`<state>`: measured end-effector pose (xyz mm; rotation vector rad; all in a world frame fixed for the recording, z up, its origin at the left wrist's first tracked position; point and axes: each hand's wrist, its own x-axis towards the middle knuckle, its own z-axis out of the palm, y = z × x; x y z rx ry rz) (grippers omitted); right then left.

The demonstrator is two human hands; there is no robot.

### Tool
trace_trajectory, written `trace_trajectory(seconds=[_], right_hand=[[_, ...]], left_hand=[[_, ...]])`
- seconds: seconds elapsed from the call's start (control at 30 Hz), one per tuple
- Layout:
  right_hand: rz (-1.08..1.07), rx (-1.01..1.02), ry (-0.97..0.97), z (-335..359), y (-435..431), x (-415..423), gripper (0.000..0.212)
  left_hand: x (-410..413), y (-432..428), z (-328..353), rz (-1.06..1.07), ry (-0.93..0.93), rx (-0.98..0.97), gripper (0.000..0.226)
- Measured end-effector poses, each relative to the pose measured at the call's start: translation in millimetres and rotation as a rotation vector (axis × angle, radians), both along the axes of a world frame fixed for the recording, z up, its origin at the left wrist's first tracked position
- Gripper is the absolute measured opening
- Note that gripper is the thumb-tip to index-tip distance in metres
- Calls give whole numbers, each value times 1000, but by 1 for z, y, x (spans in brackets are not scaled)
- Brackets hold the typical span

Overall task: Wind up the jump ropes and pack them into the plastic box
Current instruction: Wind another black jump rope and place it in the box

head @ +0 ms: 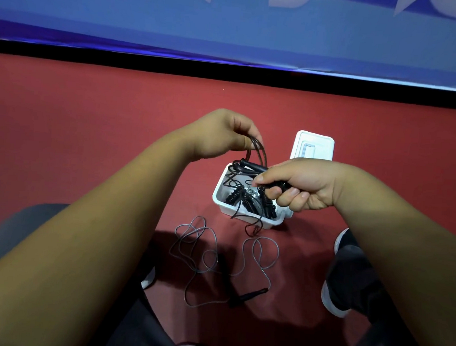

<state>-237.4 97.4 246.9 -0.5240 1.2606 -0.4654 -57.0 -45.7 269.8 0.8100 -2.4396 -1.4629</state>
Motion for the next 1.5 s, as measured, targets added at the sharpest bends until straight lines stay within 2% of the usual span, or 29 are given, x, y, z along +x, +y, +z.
trace_trajectory(seconds=[0.1, 0.27, 0.5, 0.57, 0.67, 0.73, 0.87, 1.03, 1.13, 1.37, 1.5], right_hand=[[-119, -12, 46, -3, -3, -4, 11], [-339, -45, 63, -8, -9, -9, 14], [-540, -138, -131, -12, -14, -3, 17], [-539, -177, -169, -10, -13, 0, 26], [-562, -189, -143, -7, -14, 2, 59], [-589, -188, -119, -6, -15, 3, 66], [-629, -198, -84, -5, -17, 3, 63], [-670, -182, -130, -3, -17, 2, 42], [-651, -170, -186, 2, -16, 2, 34], [-533, -177, -305, 7, -10, -1, 31], [-501, -225, -222, 13, -9, 4, 29]], left_hand=[[0, -1, 8, 6, -47, -99, 13], [2, 0, 12, -84, -197, -269, 25], [-1, 2, 4, 40, -242, -222, 25], [-1, 3, 3, 63, -262, -217, 20], [-1, 4, 0, 63, -262, -184, 14], [-2, 8, -1, 65, -273, -161, 11], [-4, 13, -2, 56, -258, 18, 15], [3, 9, -2, 10, -145, 197, 26], [5, 3, -5, 44, -130, 166, 19], [10, -9, -19, 17, -248, 62, 6], [10, -7, -21, 4, -259, 80, 8]])
